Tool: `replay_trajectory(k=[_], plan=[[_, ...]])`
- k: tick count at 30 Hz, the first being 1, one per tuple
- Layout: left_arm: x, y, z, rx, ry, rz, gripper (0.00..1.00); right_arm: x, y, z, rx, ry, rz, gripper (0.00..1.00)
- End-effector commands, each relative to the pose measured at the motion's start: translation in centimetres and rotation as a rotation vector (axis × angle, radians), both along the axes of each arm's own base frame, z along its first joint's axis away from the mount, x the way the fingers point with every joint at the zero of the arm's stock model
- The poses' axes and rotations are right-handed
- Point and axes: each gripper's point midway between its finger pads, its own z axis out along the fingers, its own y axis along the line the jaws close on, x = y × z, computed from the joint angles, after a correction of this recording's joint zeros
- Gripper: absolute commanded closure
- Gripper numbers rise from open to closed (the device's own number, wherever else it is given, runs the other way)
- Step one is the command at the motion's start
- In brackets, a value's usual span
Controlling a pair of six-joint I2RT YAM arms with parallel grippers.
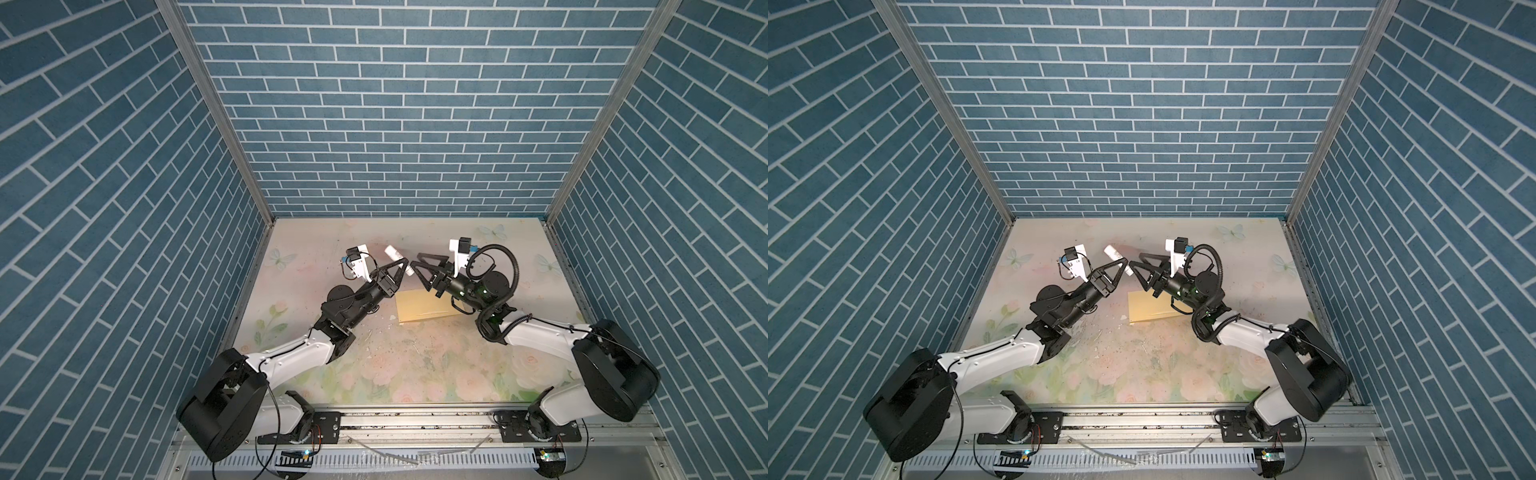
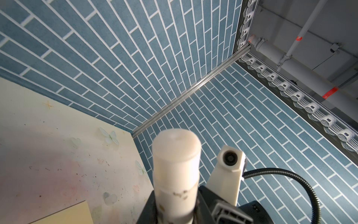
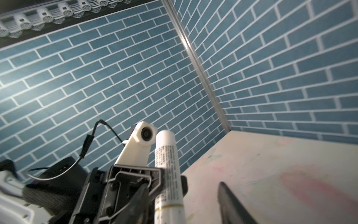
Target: Place the letter into the envelope and seal it
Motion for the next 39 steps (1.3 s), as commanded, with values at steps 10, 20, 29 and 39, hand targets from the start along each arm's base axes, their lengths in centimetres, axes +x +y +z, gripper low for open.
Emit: replay_trajectory(k=[10,20,29,39], plan=[[-0.3,-0.5,0.3,0.001,0.002,-0.03,1.0,-4.0,-0.7,-1.1,-0.512,-0.776,-0.395,0.19],[-0.1,-0.9,0.3,-0.017,0.015,-0.044,1.0,-3.8,0.5,-1.6,-0.51,-0.84,-0.463,0.34],[-0.2,-0.8,0.5,-0.022,0.011,-0.045,1.0,-2.5,1.9,-1.4,-0.518,-0.825,-0.516,0.54],[-0.2,-0.8,0.7,-0.025,0.006,-0.047,1.0,-1.6,2.0,-1.3,-0.517,-0.783,-0.547,0.89]])
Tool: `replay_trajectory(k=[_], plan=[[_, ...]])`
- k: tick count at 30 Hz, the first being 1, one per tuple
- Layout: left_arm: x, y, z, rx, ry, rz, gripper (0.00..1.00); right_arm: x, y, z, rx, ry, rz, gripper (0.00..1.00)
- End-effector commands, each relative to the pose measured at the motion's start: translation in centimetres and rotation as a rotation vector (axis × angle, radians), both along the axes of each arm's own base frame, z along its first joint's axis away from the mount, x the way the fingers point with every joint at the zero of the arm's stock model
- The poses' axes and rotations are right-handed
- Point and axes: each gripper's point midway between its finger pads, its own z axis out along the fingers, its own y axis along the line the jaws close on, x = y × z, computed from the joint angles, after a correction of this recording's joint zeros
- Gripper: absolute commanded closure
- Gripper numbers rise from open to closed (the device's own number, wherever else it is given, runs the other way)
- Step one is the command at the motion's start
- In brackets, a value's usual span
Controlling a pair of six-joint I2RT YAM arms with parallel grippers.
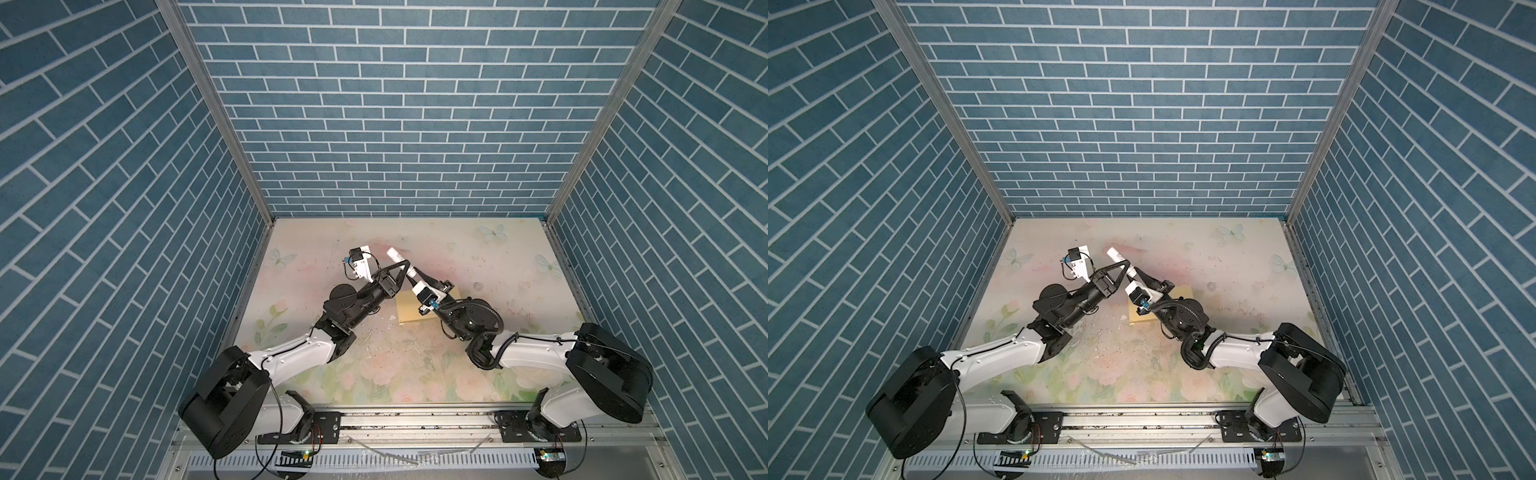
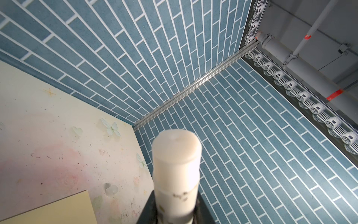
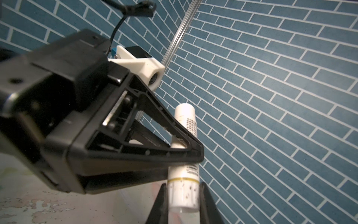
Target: Place the letter into the envelope and seal it
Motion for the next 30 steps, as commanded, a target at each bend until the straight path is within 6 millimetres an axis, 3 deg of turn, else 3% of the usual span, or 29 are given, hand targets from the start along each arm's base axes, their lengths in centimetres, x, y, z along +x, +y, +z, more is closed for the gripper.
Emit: replay_trajectory(k=[1,3,8,15,19,24,27,30], plan=[[-0.4,-0.4,1.6,-0.023,-0.044,-0.024,1.0,0.4,-0.1,2.8,0.075,-0.031,-0.028,0.92],[-0.4,-0.4,1.6,-0.023,-0.044,-0.026,1.0,0.5,-0.1,2.8,0.096,-0.004,-0.021,1.0],[-0.4,-0.4,1.6,-0.02,-0.051,-0.026,1.0,0.7,-0.3,3.2,0.21,0.15,0.061,1.0],[-0.6,-0.4,1.9,-0.007,-0.08,-0.027,1.0,2.0,-2.6,5.7,0.538,0.506,0.324,1.0],[-0.7,-0.3,2.1,0.008,-0.091,-0.023,1.0,3.9,-3.4,5.7,0.684,0.762,0.416,1.0],[-0.9,-0.2,2.1,0.016,-0.097,-0.02,1.0,4.4,-3.0,5.8,0.758,0.899,0.54,1.0],[-1.0,-0.1,2.1,0.016,-0.097,-0.017,1.0,4.1,-2.6,6.1,0.754,0.897,0.6,1.0],[-1.0,0.0,2.3,0.005,-0.098,-0.016,1.0,3.6,-2.8,6.2,0.698,0.8,0.578,0.78]])
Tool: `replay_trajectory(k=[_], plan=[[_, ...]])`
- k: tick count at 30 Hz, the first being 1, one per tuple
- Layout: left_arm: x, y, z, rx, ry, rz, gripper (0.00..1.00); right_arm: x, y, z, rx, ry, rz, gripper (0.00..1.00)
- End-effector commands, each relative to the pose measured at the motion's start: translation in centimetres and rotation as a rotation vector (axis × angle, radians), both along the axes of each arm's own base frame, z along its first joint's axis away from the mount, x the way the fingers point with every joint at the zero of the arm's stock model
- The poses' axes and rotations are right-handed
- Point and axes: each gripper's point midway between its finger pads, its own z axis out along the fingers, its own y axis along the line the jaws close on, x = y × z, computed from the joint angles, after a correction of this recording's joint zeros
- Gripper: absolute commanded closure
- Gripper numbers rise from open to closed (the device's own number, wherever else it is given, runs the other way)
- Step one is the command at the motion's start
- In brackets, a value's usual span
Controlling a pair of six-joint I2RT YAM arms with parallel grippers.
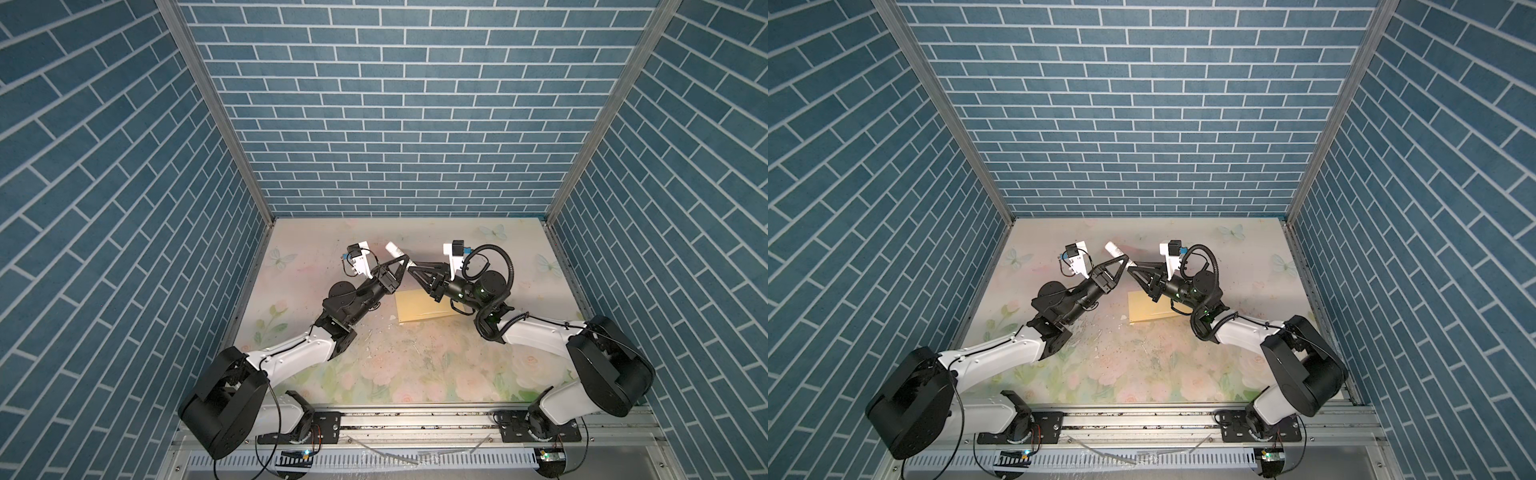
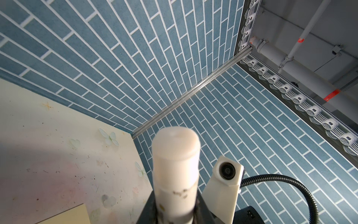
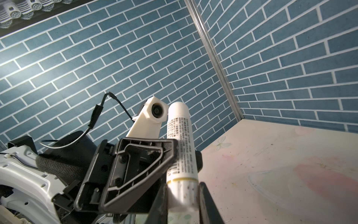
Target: Place the letter into the envelope and seal it
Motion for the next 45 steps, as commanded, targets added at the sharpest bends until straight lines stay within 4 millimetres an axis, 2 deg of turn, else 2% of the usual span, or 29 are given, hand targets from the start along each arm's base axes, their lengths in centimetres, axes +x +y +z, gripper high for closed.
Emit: replay_trajectory(k=[1,4,5,9,11,17,26,34,36,40,42,45], plan=[[-1.4,-0.2,0.9,0.007,-0.052,-0.042,1.0,2.5,-2.9,4.6,0.126,-0.095,-0.164,0.69],[-1.3,-0.2,0.8,0.001,-0.041,-0.041,1.0,1.4,-4.0,4.4,0.001,-0.325,-0.33,0.45],[-1.3,-0.2,0.8,0.001,-0.039,-0.042,1.0,0.9,-4.2,4.0,-0.06,-0.412,-0.387,0.41],[-1.2,-0.3,0.7,-0.001,-0.034,-0.044,1.0,-1.5,-3.2,2.2,-0.339,-0.741,-0.485,0.38],[-1.1,-0.4,0.6,-0.005,-0.031,-0.048,1.0,-2.4,-2.7,1.5,-0.399,-0.84,-0.49,0.38],[-1.0,-0.7,0.5,-0.011,-0.024,-0.055,1.0,-2.9,-1.4,1.2,-0.448,-0.929,-0.532,0.48],[-0.9,-0.7,0.6,-0.013,-0.02,-0.058,1.0,-1.5,-0.2,1.3,-0.474,-0.932,-0.621,0.63],[-1.0,-0.7,0.5,-0.014,-0.02,-0.058,1.0,-1.0,0.0,1.9,-0.457,-0.915,-0.656,0.68],[-1.0,-0.7,0.4,-0.013,-0.019,-0.058,1.0,-1.0,0.1,2.0,-0.453,-0.91,-0.656,0.79],[-1.0,-0.7,0.2,-0.005,-0.019,-0.055,1.0,-1.2,0.0,2.5,-0.419,-0.879,-0.645,0.91],[-0.9,-0.7,0.0,0.009,-0.021,-0.052,1.0,-1.4,0.1,2.9,-0.384,-0.828,-0.613,1.0],[-1.0,-0.7,-0.3,0.03,-0.025,-0.048,1.0,-1.1,-0.1,3.7,-0.297,-0.659,-0.532,1.0]])
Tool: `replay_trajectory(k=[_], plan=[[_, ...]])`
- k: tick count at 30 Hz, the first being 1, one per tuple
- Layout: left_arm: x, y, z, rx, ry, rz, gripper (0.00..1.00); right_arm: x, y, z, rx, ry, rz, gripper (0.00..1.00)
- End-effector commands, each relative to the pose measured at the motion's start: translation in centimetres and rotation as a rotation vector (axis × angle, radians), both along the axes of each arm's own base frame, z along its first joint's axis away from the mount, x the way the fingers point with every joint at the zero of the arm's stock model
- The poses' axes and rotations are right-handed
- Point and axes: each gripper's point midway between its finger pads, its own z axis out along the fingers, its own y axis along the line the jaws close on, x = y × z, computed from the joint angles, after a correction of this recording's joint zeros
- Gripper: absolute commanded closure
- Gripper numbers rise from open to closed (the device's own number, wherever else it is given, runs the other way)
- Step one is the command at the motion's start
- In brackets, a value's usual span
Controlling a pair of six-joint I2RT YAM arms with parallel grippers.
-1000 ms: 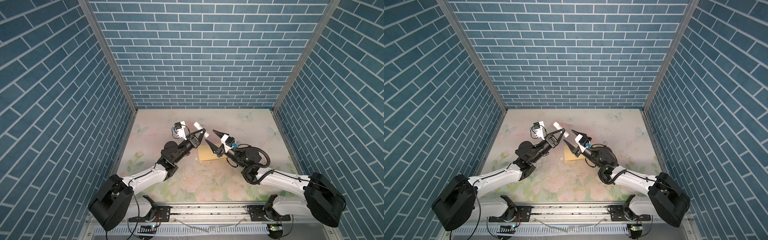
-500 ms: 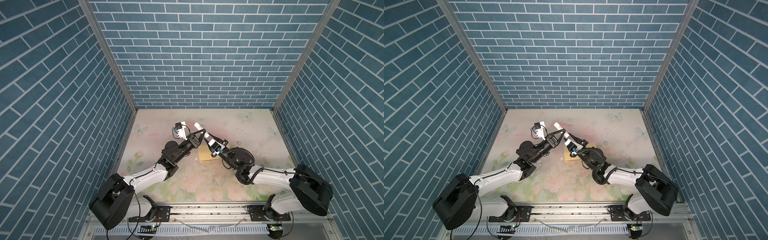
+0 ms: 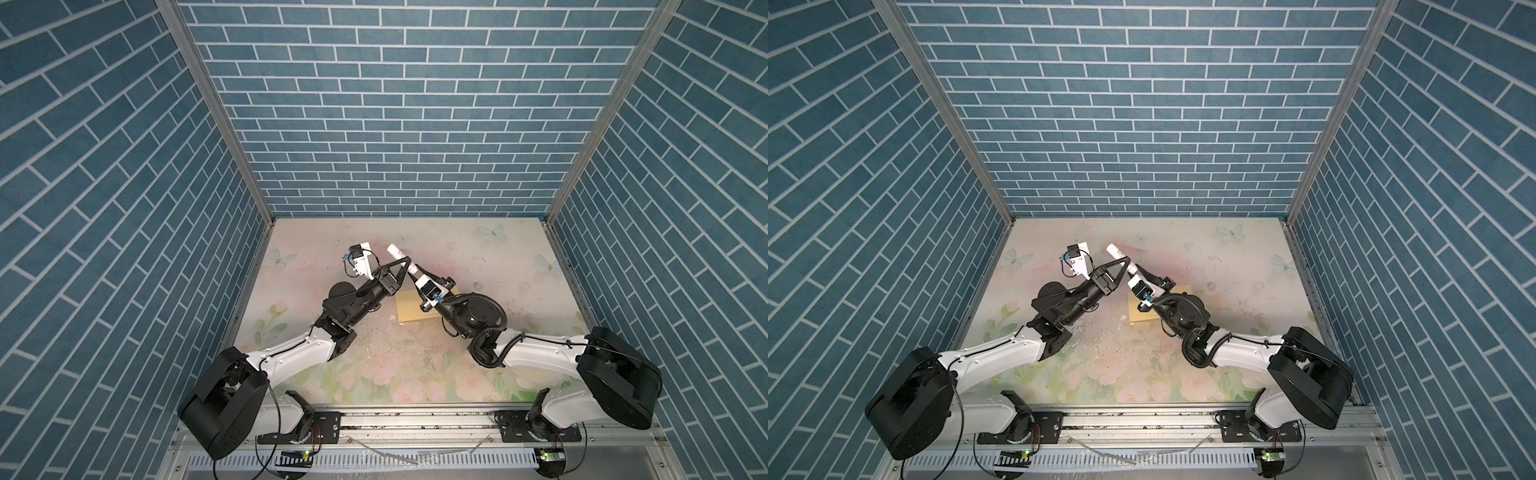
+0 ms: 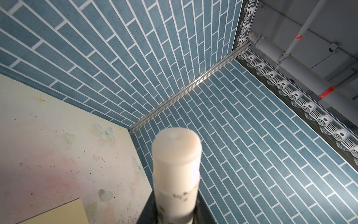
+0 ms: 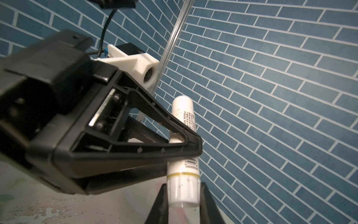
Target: Place the letter into the envelope and seal it
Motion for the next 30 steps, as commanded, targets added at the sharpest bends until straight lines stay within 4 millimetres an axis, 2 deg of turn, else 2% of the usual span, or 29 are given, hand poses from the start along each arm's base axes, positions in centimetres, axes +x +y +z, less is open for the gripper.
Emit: replay_trajectory(k=[1,6,9,12,15,20,22,25,27,28,30], plan=[[-0.6,-0.3,-0.2,0.037,-0.032,-0.018,1.0,0.0,-0.4,4.5,0.226,0.173,0.13,1.0],[-0.9,-0.2,0.2,0.067,-0.071,-0.012,1.0,2.4,-1.9,5.6,0.512,0.592,0.317,1.0],[-1.1,-0.1,0.4,0.081,-0.09,-0.01,1.0,3.1,-2.4,6.1,0.639,0.729,0.425,1.0],[-1.2,-0.1,0.6,0.086,-0.101,-0.012,1.0,3.4,-2.8,6.9,0.753,0.786,0.538,1.0],[-1.3,0.0,0.7,0.082,-0.103,-0.011,1.0,3.4,-2.5,7.1,0.773,0.804,0.613,1.0],[-1.2,0.0,0.8,0.059,-0.088,-0.015,1.0,3.6,-2.3,6.0,0.703,0.782,0.56,1.0],[-1.1,0.1,0.8,0.042,-0.075,-0.013,1.0,3.3,-2.3,5.9,0.644,0.728,0.529,0.9],[-0.9,0.0,0.6,0.017,-0.044,-0.014,1.0,2.4,-2.8,5.5,0.533,0.58,0.434,0.66],[-0.8,0.0,0.7,-0.001,-0.026,-0.019,1.0,1.1,-3.0,5.0,0.403,0.41,0.337,0.42],[-0.7,-0.1,0.6,-0.006,-0.02,-0.021,1.0,0.5,-3.0,4.7,0.332,0.318,0.283,0.36],[-0.6,-0.2,0.5,-0.018,-0.008,-0.026,1.0,-0.9,-2.6,3.7,0.169,0.139,0.19,0.32]])
